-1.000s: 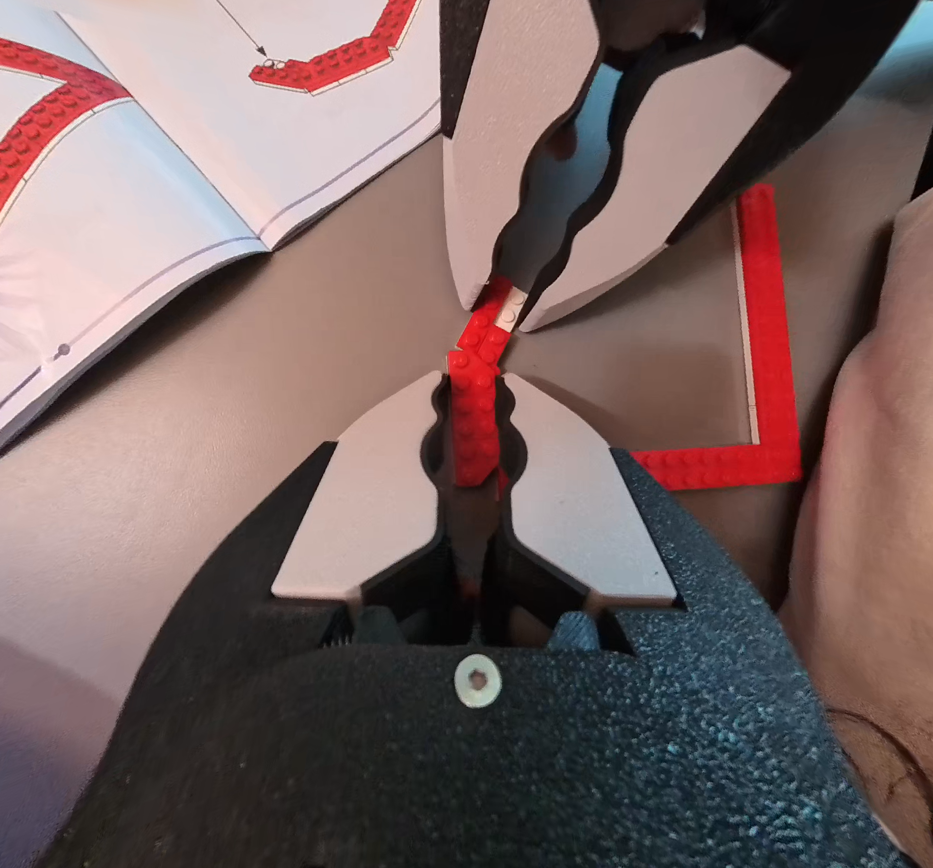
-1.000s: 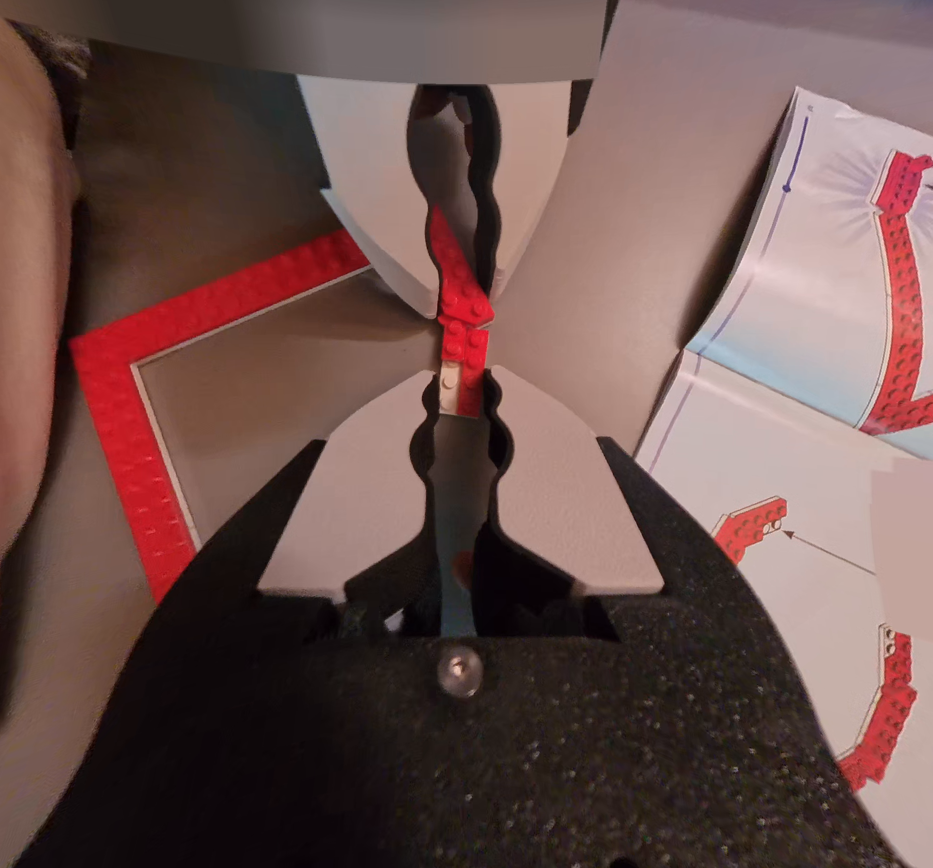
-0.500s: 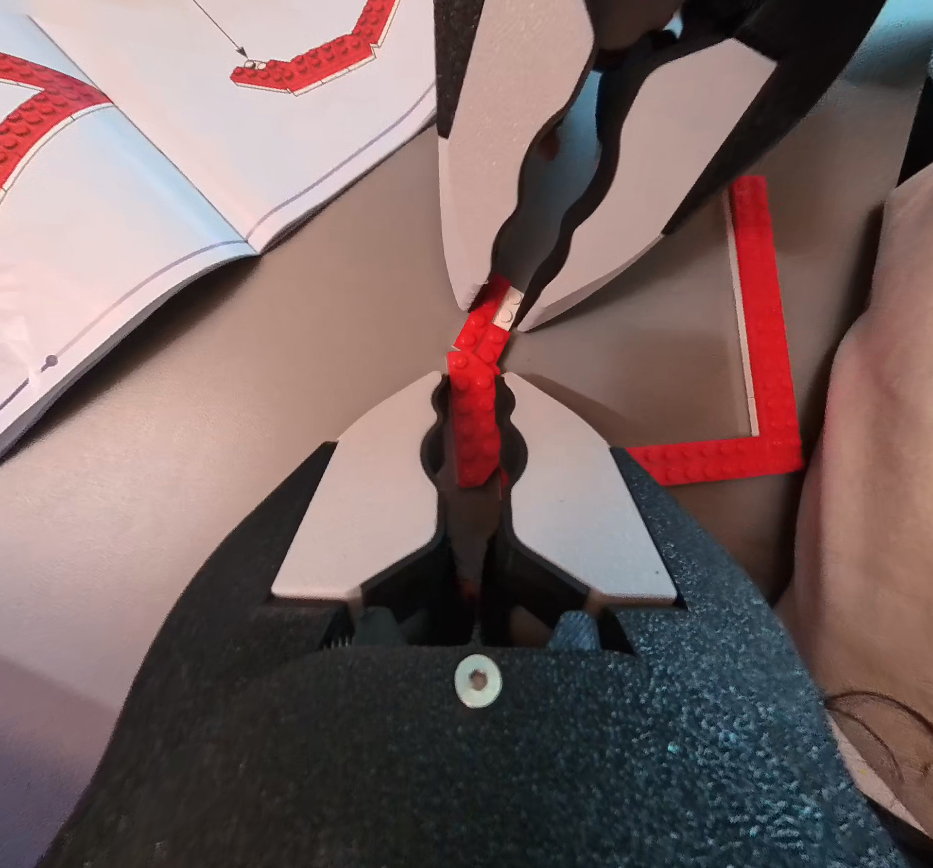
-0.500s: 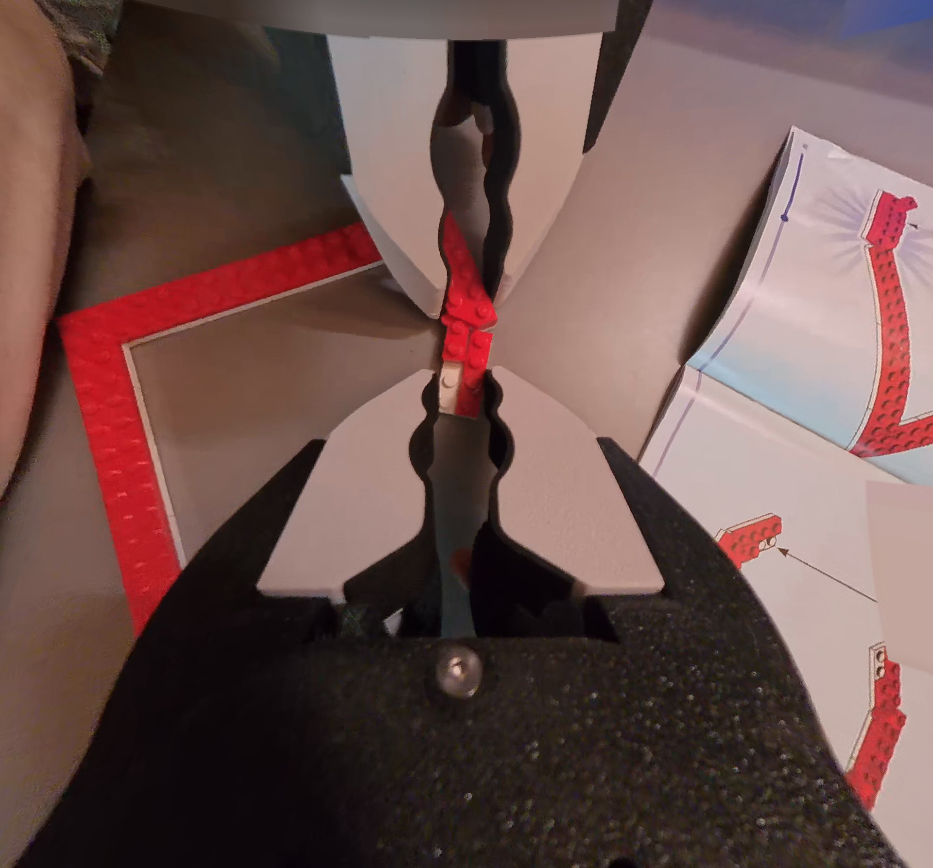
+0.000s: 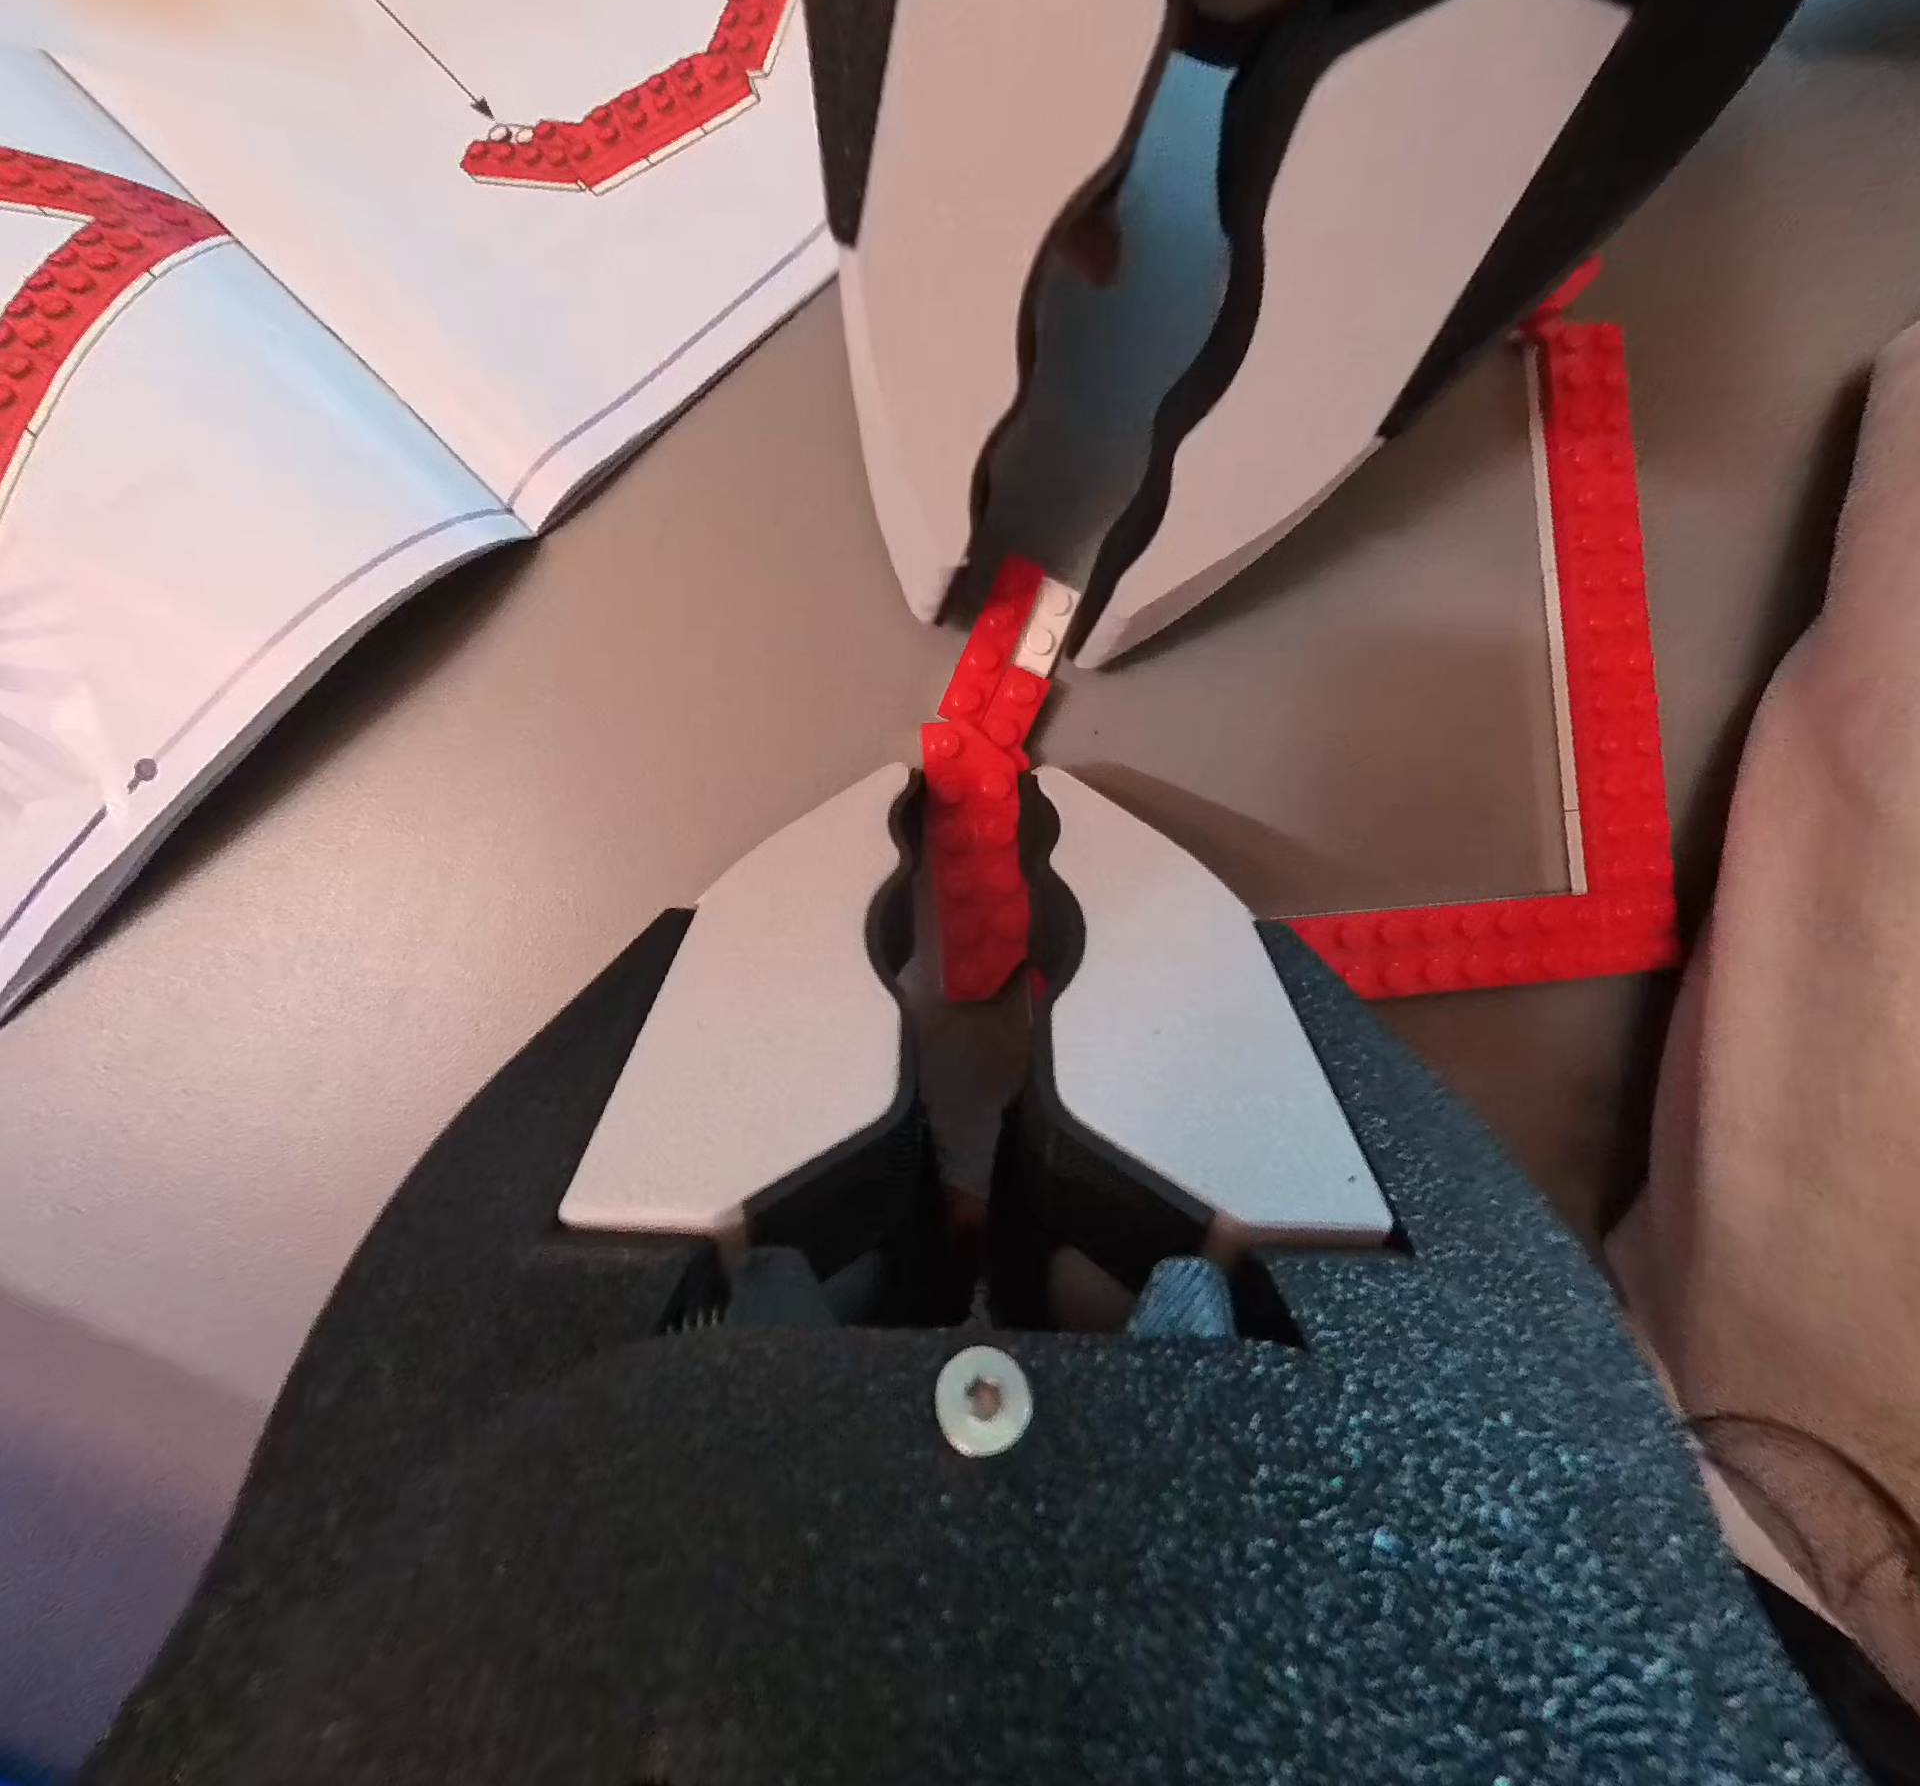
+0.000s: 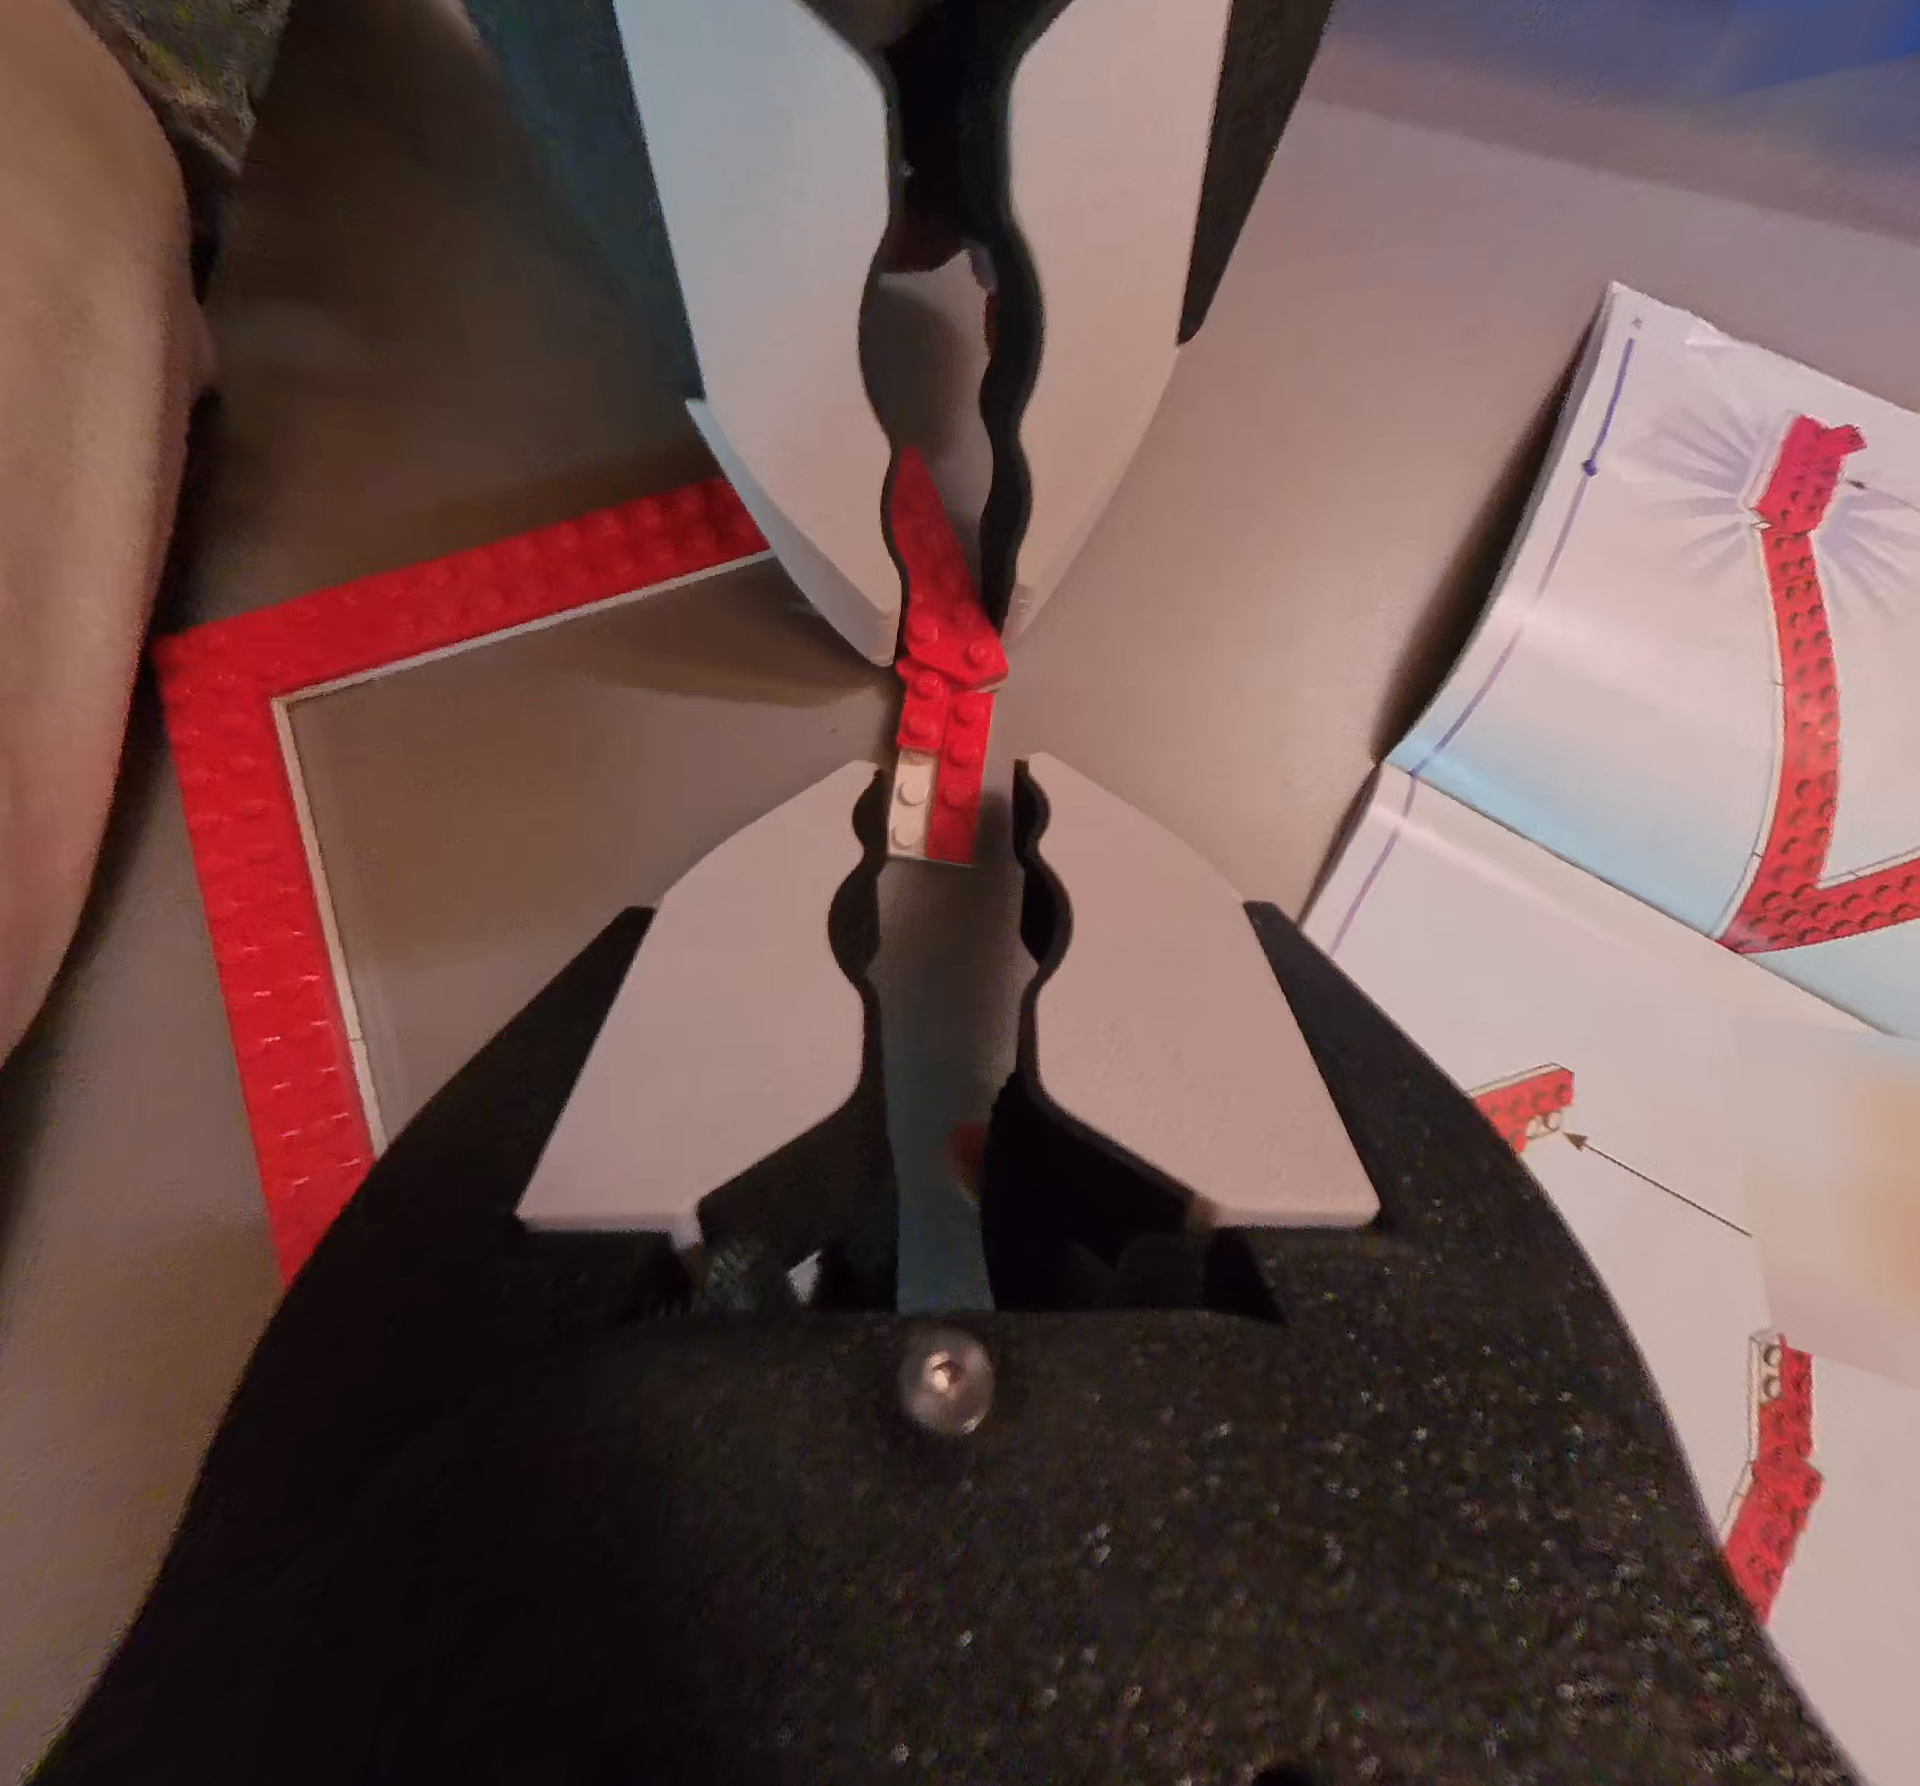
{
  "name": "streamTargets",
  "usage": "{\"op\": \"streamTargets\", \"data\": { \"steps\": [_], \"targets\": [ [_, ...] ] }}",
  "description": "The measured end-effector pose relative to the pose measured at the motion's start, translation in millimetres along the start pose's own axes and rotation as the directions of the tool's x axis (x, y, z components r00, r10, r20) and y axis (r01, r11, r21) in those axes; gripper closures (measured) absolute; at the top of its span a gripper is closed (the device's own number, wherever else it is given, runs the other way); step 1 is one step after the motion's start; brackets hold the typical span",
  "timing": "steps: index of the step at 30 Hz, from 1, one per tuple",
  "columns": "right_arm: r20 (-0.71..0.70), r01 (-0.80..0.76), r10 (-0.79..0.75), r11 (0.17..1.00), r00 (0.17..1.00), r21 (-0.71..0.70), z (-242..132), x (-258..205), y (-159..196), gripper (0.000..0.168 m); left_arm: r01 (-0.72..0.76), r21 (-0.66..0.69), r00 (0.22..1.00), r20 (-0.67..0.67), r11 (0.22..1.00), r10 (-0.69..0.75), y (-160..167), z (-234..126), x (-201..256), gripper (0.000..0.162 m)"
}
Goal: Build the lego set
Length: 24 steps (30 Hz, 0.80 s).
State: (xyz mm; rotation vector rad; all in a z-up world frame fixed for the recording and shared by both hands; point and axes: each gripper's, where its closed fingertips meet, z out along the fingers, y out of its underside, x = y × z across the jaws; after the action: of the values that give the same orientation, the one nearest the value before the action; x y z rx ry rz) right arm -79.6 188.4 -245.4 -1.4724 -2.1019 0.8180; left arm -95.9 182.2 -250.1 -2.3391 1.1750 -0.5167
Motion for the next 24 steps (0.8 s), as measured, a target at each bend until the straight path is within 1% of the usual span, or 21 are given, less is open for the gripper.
{"op": "streamTargets", "data": {
  "steps": [1, 4, 7, 8, 14, 18, 21, 24],
  "targets": [
    [-0.006, -0.007, 0.007, 1.0, 1.0, 0.014, -2.4, 0.7, -3.3, 0.147, 0.0, -0.006, 1.0, 0.004, 1.0, 0.0, 0.0, -0.1, -0.1, 0.144],
    [-0.004, 0.013, -0.013, 0.999, 1.0, 0.047, -5.2, -4.7, -15.0, 0.157, -0.001, -0.015, 1.0, 0.015, 1.0, 0.001, 0.1, -0.3, 0.0, 0.144],
    [-0.015, 0.015, -0.015, 0.999, 1.0, -0.037, 3.6, -5.6, -9.4, 0.166, -0.003, -0.01, 1.0, 0.012, 1.0, 0.003, 0.1, -0.3, 0.1, 0.144],
    [-0.009, 0.004, -0.004, 0.999, 1.0, -0.036, 4.4, -5.8, -10.3, 0.168, 0.001, -0.01, 1.0, 0.009, 1.0, 0.0, 0.6, -0.3, 0.1, 0.144],
    [0.015, -0.111, 0.113, 0.989, 0.993, -0.102, 4.6, -5.5, -8.8, 0.168, -0.015, -0.007, 0.999, 0.03, 1.0, 0.015, 0.1, -0.8, 0.3, 0.144],
    [0.021, -0.246, 0.251, 0.96, 0.968, -0.131, 4.5, -5.5, -8.1, 0.168, 0.015, 0.001, 1.0, 0.004, 1.0, -0.015, 0.3, -0.6, 0.4, 0.144],
    [-0.015, -0.248, 0.249, 0.951, 0.968, -0.187, 8.0, -7.3, -8.7, 0.168, 0.077, 0.014, 0.996, -0.035, 0.997, -0.076, 0.4, -0.4, -0.7, 0.144],
    [-0.047, -0.26, 0.256, 0.942, 0.966, -0.21, 8.4, -7.1, -8.9, 0.168, 0.075, 0.025, 0.997, -0.024, 0.997, -0.074, 0.7, -0.4, -0.7, 0.144]
  ]
}}
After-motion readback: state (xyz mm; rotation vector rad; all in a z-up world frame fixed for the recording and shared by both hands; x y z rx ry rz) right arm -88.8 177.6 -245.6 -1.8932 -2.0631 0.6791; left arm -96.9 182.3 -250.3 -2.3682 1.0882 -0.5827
